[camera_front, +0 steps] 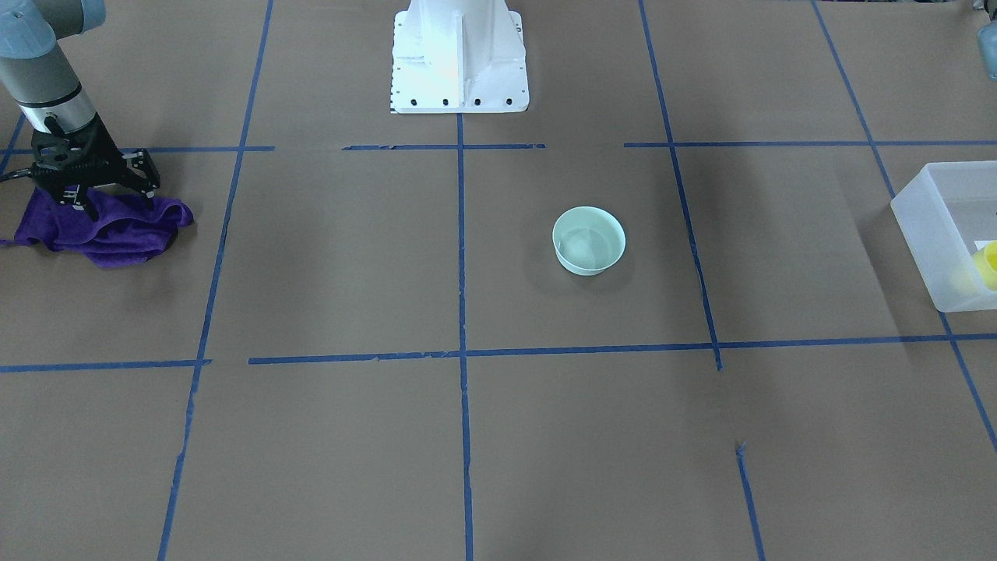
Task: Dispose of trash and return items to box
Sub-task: 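Grasp the purple cloth with the right gripper, then carry the purple cloth off the table and drop it into the pink bin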
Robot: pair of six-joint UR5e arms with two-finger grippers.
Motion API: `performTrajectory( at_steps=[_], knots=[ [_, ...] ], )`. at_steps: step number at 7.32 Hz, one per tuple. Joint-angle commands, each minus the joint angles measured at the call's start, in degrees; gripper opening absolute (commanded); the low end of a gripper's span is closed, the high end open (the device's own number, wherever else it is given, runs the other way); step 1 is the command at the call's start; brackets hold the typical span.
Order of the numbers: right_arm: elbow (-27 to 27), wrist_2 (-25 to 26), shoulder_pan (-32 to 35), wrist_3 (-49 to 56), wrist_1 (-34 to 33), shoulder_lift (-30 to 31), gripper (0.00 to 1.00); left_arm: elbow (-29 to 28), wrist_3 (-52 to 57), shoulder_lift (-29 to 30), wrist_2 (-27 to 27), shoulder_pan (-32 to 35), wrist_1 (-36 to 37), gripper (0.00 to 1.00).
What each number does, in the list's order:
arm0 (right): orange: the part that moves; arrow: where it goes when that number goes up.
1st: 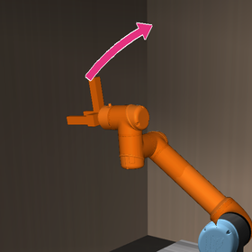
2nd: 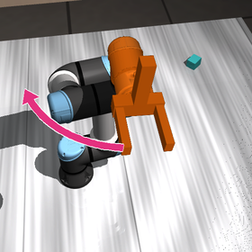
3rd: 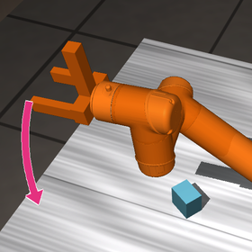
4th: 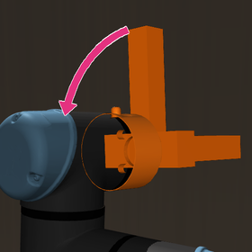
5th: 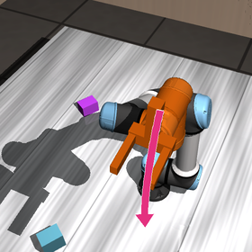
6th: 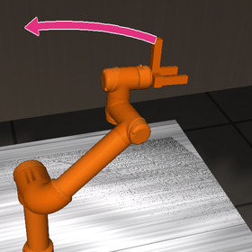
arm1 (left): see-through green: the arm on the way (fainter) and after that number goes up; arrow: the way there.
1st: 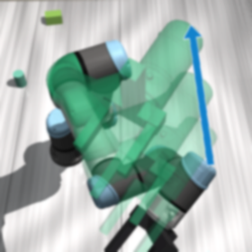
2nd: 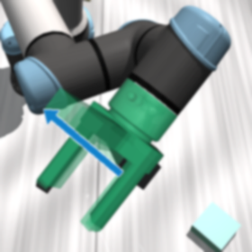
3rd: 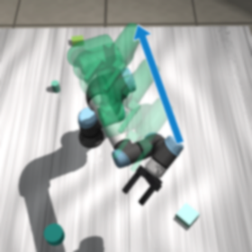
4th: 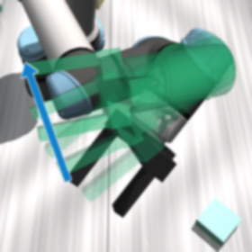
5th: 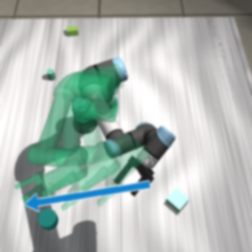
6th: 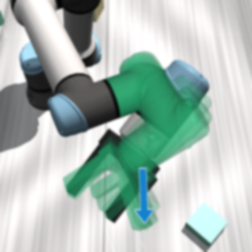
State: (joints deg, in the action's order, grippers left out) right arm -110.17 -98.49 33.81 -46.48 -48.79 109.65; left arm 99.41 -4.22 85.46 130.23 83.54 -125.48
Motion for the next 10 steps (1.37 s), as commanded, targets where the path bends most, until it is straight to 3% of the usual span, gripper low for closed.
performTrajectory(
  at_steps=[1,4,7,9,10],
  knots=[
    [0.3,0.2,-0.1,2.9,-0.2,0.3,0.00,0.0,0.0,-0.1,0.0,0.0,-0.1,1.00],
    [-0.8,-2.7,5.8,8.6,-0.4,0.3,0.00,0.0,-0.1,-0.2,0.0,0.0,-0.1,1.00],
    [-3.3,-18.0,22.5,14.7,-0.9,1.7,0.00,0.0,-0.1,-0.2,0.0,0.0,-0.2,1.00],
    [-4.9,-29.3,40.2,31.9,-10.4,1.5,0.00,0.0,-0.4,-0.2,0.0,0.0,-0.3,1.00],
    [-8.4,-31.9,48.4,42.8,-20.9,0.9,0.00,0.0,-0.5,-0.2,0.0,0.0,-0.4,1.00]
  ],
)
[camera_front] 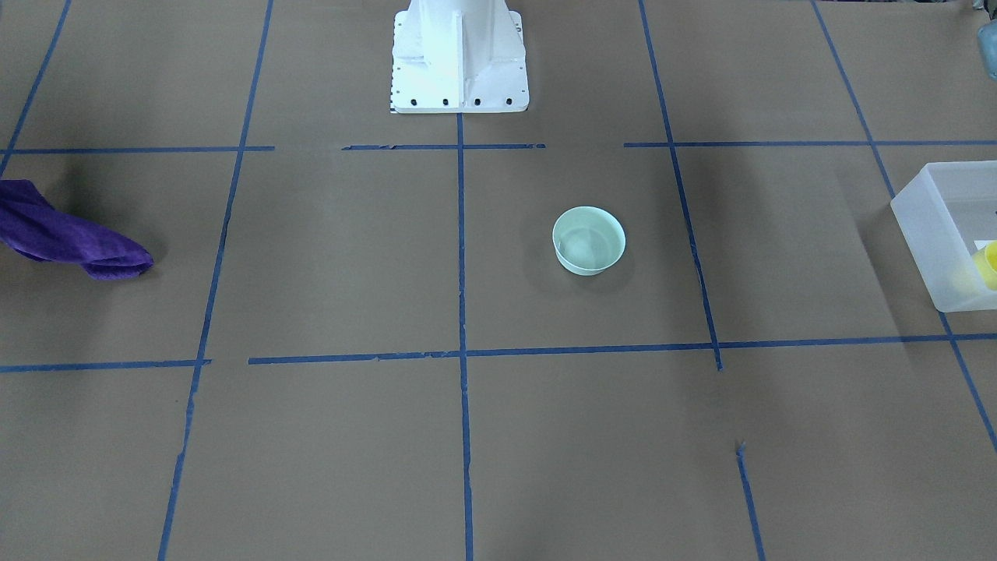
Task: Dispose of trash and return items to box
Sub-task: 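Carry the purple cloth off the table and drop it into the pink bin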
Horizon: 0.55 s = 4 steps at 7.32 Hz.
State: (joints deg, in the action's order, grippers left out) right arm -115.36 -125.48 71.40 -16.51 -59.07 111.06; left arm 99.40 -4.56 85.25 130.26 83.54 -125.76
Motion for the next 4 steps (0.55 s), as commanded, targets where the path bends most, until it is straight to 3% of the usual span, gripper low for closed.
performTrajectory(
  at_steps=[1,3,4],
  knots=[
    [-6.9,-6.0,18.6,26.3,-25.7,-3.4,0.00,0.0,-0.3,0.0,0.0,0.0,-0.1,1.00],
    [-4.9,-6.4,33.6,49.9,-56.5,-19.2,0.00,0.0,-0.4,0.0,0.0,0.0,-0.1,1.00],
    [1.0,-5.8,39.0,58.1,-66.3,-28.5,0.00,0.0,-0.4,0.0,0.0,0.0,-0.2,1.00]
  ],
)
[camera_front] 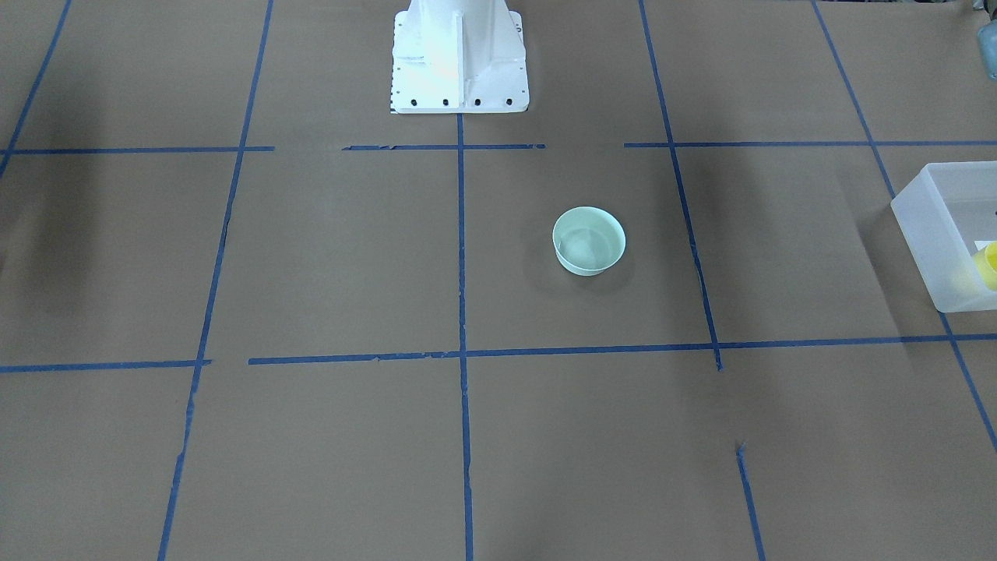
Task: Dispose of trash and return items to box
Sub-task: 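Carry the purple cloth off the table and drop it into the pink bin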
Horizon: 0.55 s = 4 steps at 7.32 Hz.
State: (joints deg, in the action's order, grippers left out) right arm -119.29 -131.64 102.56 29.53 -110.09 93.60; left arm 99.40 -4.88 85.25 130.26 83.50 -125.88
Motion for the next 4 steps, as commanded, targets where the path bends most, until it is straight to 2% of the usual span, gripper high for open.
performTrajectory(
  at_steps=[1,2,3,4],
  knots=[
    [11.3,0.5,10.4,16.9,-16.0,-15.3,0.00,0.0,0.0,0.0,0.0,0.0,-0.1,1.00],
    [14.5,0.7,10.8,19.0,-15.5,-15.2,0.00,0.1,0.0,-0.1,0.0,0.0,-0.2,1.00],
    [14.5,1.6,10.7,18.8,-12.3,-10.8,0.00,0.3,-0.1,-0.2,0.0,0.0,-0.1,1.00],
    [14.6,1.5,8.3,17.5,-3.6,-2.5,0.00,0.3,-0.1,-0.2,0.0,0.0,-0.1,1.00]
  ],
)
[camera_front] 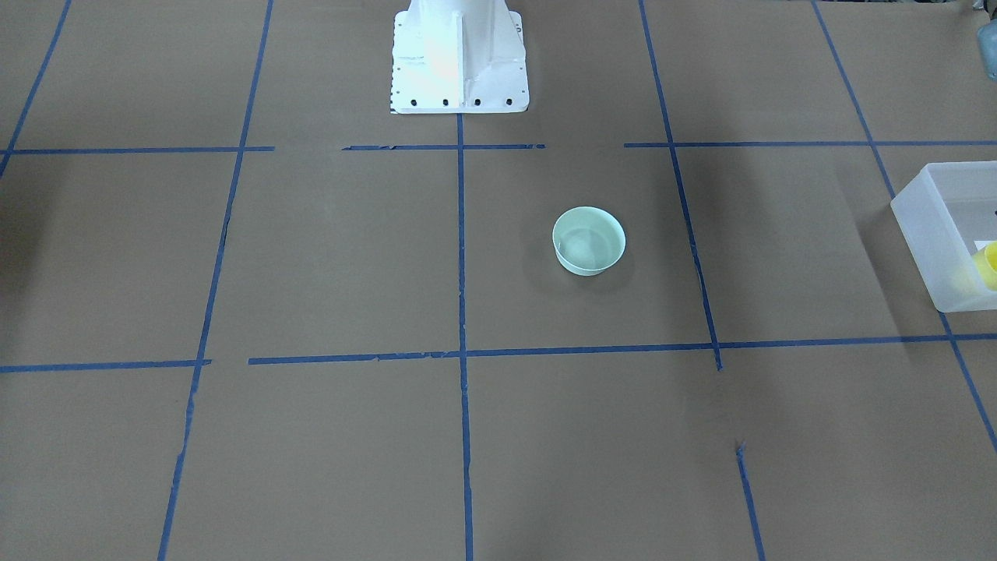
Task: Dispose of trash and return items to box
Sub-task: 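Carry the purple cloth off the table and drop it into the pink bin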
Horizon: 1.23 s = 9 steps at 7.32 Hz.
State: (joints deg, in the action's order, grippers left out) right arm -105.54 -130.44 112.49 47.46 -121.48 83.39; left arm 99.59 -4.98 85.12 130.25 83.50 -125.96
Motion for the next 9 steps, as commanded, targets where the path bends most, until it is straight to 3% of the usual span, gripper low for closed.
performTrajectory(
  at_steps=[1,3,4,5,7,9],
  knots=[
    [0.8,0.3,-3.7,-4.5,13.1,12.1,0.00,0.1,0.0,0.0,0.0,0.0,-0.1,1.00],
    [3.0,0.4,-10.4,-12.2,23.0,15.7,0.00,0.1,0.0,0.0,0.0,-0.1,0.0,1.00],
    [3.4,0.2,-13.1,-18.4,26.3,15.7,0.86,0.1,-0.1,0.0,0.0,-0.1,0.0,1.00],
    [3.4,0.2,-14.3,-22.9,29.6,15.2,1.00,0.3,-1.2,0.2,0.0,-0.1,0.1,1.00],
    [3.4,0.0,-15.2,-30.0,29.6,14.2,0.99,3.4,-9.2,0.4,-0.1,-1.6,0.5,1.00],
    [3.3,0.1,-17.1,-32.7,29.9,14.2,0.99,8.8,-24.3,0.5,-1.0,-9.9,0.5,1.00]
  ],
)
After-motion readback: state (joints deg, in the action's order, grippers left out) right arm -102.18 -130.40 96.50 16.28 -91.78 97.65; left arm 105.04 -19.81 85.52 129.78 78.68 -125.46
